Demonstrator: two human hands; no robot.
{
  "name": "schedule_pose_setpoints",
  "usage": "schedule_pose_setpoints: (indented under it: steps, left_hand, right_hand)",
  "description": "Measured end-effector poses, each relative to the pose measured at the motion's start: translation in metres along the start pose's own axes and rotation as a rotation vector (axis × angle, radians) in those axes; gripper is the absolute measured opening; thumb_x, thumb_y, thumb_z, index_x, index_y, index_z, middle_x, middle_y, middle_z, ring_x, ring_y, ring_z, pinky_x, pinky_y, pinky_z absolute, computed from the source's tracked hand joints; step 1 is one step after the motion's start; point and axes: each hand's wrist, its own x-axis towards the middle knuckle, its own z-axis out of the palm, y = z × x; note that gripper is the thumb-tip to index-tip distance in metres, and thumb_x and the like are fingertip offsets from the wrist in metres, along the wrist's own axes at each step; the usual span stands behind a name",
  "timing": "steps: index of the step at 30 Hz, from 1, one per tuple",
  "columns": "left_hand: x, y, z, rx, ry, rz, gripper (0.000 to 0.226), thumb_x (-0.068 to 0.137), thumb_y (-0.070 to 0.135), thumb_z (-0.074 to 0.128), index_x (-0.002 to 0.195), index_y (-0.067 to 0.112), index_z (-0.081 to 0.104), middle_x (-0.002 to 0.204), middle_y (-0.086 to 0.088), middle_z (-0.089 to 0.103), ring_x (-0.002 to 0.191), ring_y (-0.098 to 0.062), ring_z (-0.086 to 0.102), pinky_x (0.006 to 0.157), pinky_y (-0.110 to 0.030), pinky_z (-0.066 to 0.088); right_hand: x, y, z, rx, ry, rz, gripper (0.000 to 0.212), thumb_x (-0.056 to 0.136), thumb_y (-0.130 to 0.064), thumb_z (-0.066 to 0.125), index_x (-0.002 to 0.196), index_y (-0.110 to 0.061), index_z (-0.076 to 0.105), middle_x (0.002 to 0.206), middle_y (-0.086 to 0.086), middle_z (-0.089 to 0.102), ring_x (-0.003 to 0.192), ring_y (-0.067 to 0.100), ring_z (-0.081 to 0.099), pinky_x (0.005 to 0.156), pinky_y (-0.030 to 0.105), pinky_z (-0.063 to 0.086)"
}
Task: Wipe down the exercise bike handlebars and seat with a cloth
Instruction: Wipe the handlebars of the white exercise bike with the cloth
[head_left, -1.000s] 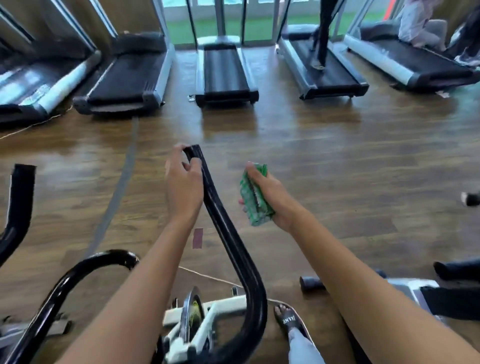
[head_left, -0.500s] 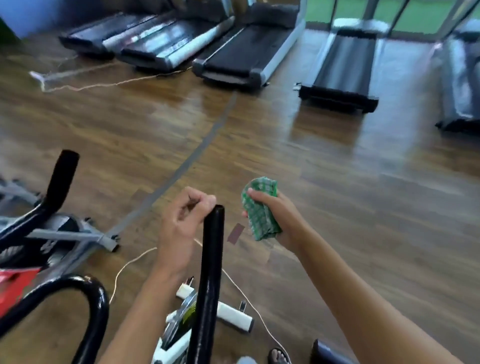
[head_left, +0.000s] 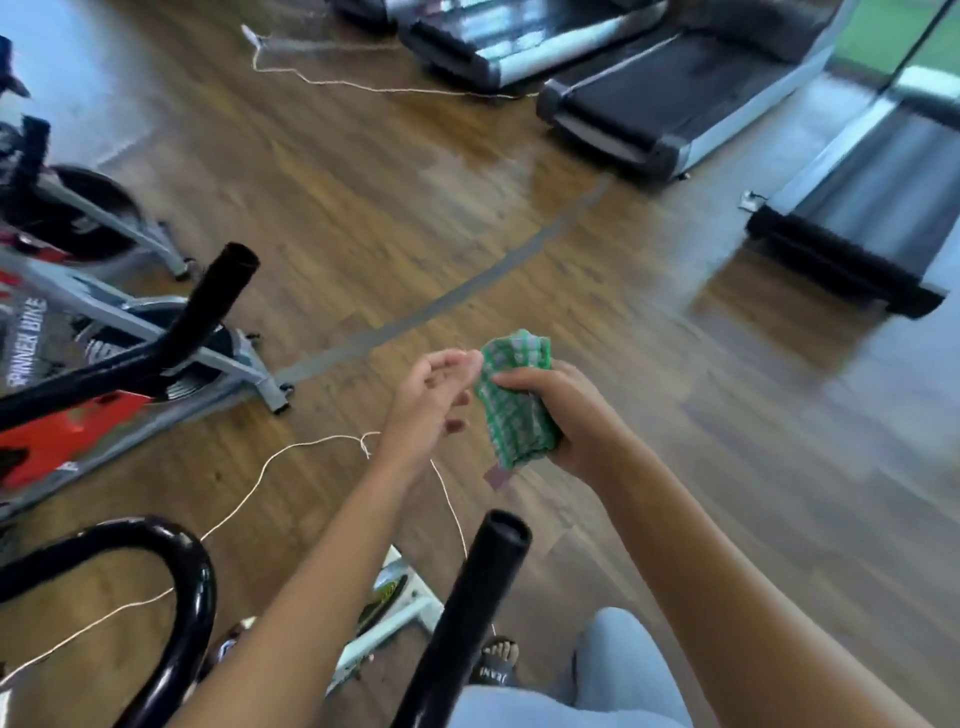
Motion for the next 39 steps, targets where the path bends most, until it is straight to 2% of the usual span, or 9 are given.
schedule_pose_setpoints:
  steps: [3, 6, 12, 15, 21, 25, 31, 35, 39]
  left_hand:
    - [0.018, -0.005, 0.001, -0.036, 0.026, -0.022, 0.066, 0.057, 0.066, 0.072, 0.107, 0.023, 0.068, 0.108, -0.008, 0.071, 0.095, -0.016, 0.062, 0.075, -0.036, 0.047]
    - [0.04, -0.006, -0.002, -0.035, 0.063, -0.09, 0.047, 0.074, 0.054, 0.074, 0.105, 0.019, 0.068, 0.108, -0.013, 0.071, 0.092, -0.018, 0.061, 0.071, -0.03, 0.047]
    - [0.053, -0.004, -0.023, 0.005, 0.217, -0.145, 0.01, 0.098, 0.018, 0.059, 0.105, 0.013, 0.063, 0.09, -0.004, 0.067, 0.067, -0.01, 0.062, 0.059, -0.02, 0.049]
    - [0.048, 0.015, -0.026, 0.185, 0.36, -0.164, 0.019, 0.097, 0.013, 0.059, 0.114, 0.003, 0.062, 0.094, -0.01, 0.063, 0.067, -0.013, 0.057, 0.05, -0.015, 0.045]
    - [0.004, 0.058, -0.019, 0.066, 0.65, -0.323, 0.014, 0.093, 0.02, 0.068, 0.1, 0.01, 0.061, 0.103, -0.021, 0.071, 0.077, -0.027, 0.066, 0.074, -0.045, 0.059]
    - [-0.044, 0.072, -0.016, -0.2, 0.827, -0.233, 0.035, 0.088, 0.016, 0.072, 0.114, -0.006, 0.063, 0.092, -0.014, 0.074, 0.073, -0.021, 0.07, 0.069, -0.034, 0.06]
    - [-0.107, 0.07, -0.012, -0.443, 1.05, -0.054, 0.031, 0.092, 0.007, 0.065, 0.121, -0.002, 0.064, 0.107, -0.013, 0.071, 0.089, -0.02, 0.069, 0.071, -0.029, 0.057]
    - [-0.142, 0.062, -0.012, -0.522, 1.203, 0.031, 0.036, 0.088, -0.005, 0.063, 0.124, -0.006, 0.062, 0.112, -0.019, 0.068, 0.102, -0.03, 0.063, 0.105, -0.047, 0.045]
    - [-0.165, 0.051, -0.005, -0.422, 1.425, -0.039, 0.034, 0.084, -0.006, 0.066, 0.117, 0.002, 0.065, 0.106, -0.014, 0.073, 0.102, -0.029, 0.069, 0.103, -0.05, 0.049]
  right_hand:
    - [0.021, -0.007, 0.005, 0.013, -0.036, -0.007, 0.017, 0.091, 0.003, 0.059, 0.105, 0.0, 0.068, 0.079, 0.009, 0.071, 0.068, 0.017, 0.069, 0.058, 0.028, 0.055]
    - [0.046, -0.012, 0.013, 0.08, -0.113, 0.106, 0.021, 0.094, -0.004, 0.057, 0.111, 0.001, 0.068, 0.088, 0.014, 0.072, 0.068, 0.022, 0.07, 0.054, 0.029, 0.056]
    - [0.103, -0.007, 0.029, 0.121, -0.363, 0.404, 0.037, 0.096, -0.015, 0.053, 0.127, 0.004, 0.062, 0.122, 0.022, 0.068, 0.107, 0.034, 0.068, 0.094, 0.045, 0.055]
    - [0.124, -0.018, 0.038, 0.043, -0.542, 0.459, 0.032, 0.095, -0.011, 0.055, 0.121, 0.003, 0.065, 0.115, 0.02, 0.071, 0.098, 0.029, 0.072, 0.085, 0.04, 0.059]
    - [0.118, -0.054, 0.066, -0.18, -0.843, 0.509, 0.023, 0.097, -0.01, 0.054, 0.113, -0.003, 0.068, 0.096, 0.012, 0.076, 0.079, 0.021, 0.075, 0.063, 0.03, 0.059]
    - [0.087, -0.062, 0.095, -0.236, -1.063, 0.544, 0.027, 0.096, -0.013, 0.055, 0.118, -0.004, 0.067, 0.114, 0.017, 0.073, 0.102, 0.029, 0.071, 0.092, 0.045, 0.056]
    - [0.033, -0.053, 0.138, -0.369, -1.311, 0.597, 0.034, 0.099, -0.027, 0.051, 0.122, -0.006, 0.067, 0.115, 0.014, 0.073, 0.099, 0.024, 0.072, 0.081, 0.035, 0.057]
    - [0.004, -0.039, 0.157, -0.415, -1.402, 0.651, 0.04, 0.097, -0.03, 0.054, 0.127, -0.006, 0.065, 0.119, 0.019, 0.071, 0.102, 0.028, 0.071, 0.086, 0.039, 0.056]
    - [-0.018, -0.018, 0.163, -0.447, -1.458, 0.751, 0.035, 0.1, -0.027, 0.052, 0.124, -0.005, 0.066, 0.12, 0.018, 0.07, 0.103, 0.028, 0.07, 0.092, 0.042, 0.056]
